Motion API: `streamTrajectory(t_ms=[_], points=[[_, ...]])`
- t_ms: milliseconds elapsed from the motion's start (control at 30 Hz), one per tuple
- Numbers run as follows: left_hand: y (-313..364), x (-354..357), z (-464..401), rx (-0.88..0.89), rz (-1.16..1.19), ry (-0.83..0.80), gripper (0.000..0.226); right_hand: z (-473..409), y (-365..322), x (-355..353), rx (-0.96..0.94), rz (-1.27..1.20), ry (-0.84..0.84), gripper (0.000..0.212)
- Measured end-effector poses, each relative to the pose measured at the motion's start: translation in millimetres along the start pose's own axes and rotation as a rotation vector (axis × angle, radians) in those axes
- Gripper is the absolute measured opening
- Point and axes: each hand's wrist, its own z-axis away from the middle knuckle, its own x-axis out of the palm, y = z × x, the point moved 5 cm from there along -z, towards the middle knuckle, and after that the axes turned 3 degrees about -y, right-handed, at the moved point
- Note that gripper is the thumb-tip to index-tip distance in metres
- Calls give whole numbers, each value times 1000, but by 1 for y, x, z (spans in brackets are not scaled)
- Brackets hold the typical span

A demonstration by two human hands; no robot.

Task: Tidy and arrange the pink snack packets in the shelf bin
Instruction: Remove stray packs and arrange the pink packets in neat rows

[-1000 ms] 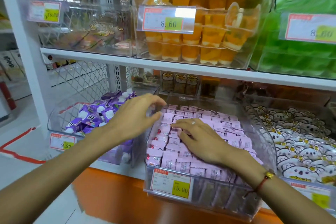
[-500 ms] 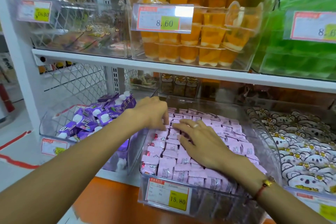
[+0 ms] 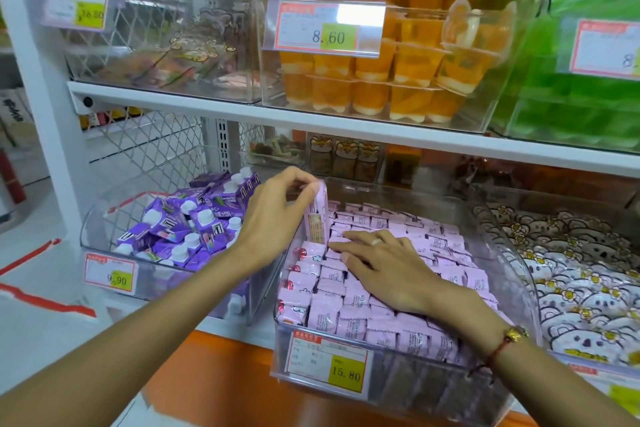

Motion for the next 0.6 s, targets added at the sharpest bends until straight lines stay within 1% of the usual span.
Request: streamTrajectory(t_ms=[67,133,200,267,300,367,400,433,500,533,567,600], points=[[6,-6,7,32,68,94,7,0,1,1,0,-16,6,40],[12,-13,15,71,93,186,10,1,1,-2,-4,-62,40,39],[19,-17,21,90,115,252,10,5,-1,-10,-5,-211,135,36],[26,-23,24,75,168,331,10,10,-2,-24,21,-451,292,36],[29,-26,24,54,202,369,10,14,-4,-30,26,-552,361,41],[31,-28,23,-33,310,414,9,20,-15,-42,-20,-674,436,60],[29,-27,24,-105,389,415,8,23,-22,-47,-52,-692,453,66],[27,-23,25,-190,471,406,8,25,-28,-51,-82,-699,467,65],[22,-15,27,-343,599,362,11,26,-34,-55,-130,-726,497,47],[20,-13,26,-386,632,318,12,26,-34,-56,-128,-764,505,36],[20,-12,24,-401,640,251,13,26,-32,-57,-98,-850,498,27],[20,-12,21,-379,608,160,13,25,-27,-55,-30,-999,468,19]])
